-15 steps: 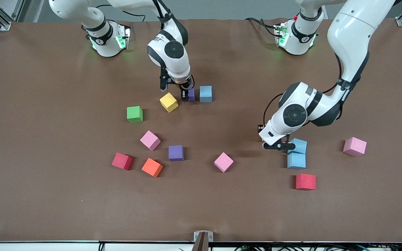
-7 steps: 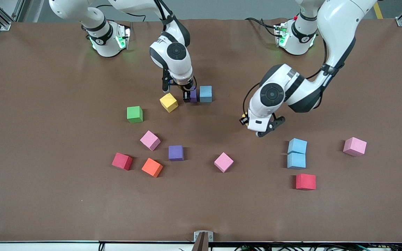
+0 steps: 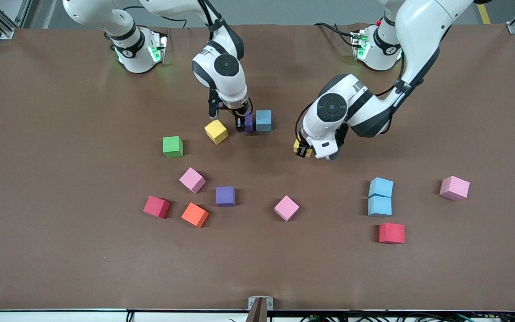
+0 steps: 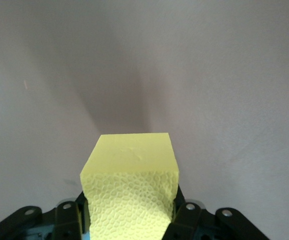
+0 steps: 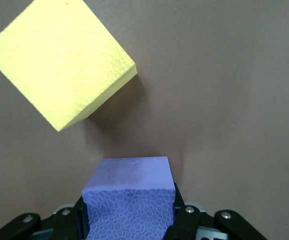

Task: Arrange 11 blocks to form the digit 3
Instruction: 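Carry the yellow cube with the left gripper and set it beside the blue cube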

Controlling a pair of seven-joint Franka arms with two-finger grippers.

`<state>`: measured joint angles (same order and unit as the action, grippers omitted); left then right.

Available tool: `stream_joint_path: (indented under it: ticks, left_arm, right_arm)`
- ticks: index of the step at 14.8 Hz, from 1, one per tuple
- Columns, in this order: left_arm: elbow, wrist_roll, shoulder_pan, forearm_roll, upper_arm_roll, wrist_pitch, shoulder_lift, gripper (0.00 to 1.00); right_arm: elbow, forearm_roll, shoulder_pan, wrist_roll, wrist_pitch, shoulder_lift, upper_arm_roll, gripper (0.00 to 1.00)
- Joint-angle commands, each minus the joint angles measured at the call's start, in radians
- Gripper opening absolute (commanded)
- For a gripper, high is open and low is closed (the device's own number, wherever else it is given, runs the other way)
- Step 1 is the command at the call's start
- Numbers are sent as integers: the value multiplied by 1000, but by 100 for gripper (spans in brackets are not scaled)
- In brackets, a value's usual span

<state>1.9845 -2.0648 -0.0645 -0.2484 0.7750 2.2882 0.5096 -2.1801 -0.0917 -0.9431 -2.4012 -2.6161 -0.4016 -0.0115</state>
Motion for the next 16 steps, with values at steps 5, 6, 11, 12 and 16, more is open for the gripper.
stream_joint_path:
  ticks: [5, 6, 11, 12, 16]
  left_arm:
    - [134, -441, 47, -2, 9, 146, -17, 25]
    - [149, -480, 52, -3, 9, 166, -16, 25]
    - [244, -540, 69, -6, 9, 301, -33, 25]
    - [254, -541, 78, -6, 9, 310, -33, 25]
    - [255, -551, 129, -38, 7, 315, -33, 25]
  right_arm:
    - [8, 7, -31, -12, -18, -13, -7, 0]
    - [8, 7, -31, -12, -25, -14, -7, 0]
    - [9, 10, -29, -10, -30, -19, -8, 0]
    - [9, 10, -29, -10, -30, -20, -8, 0]
    - [14, 10, -26, -9, -30, -25, -8, 0]
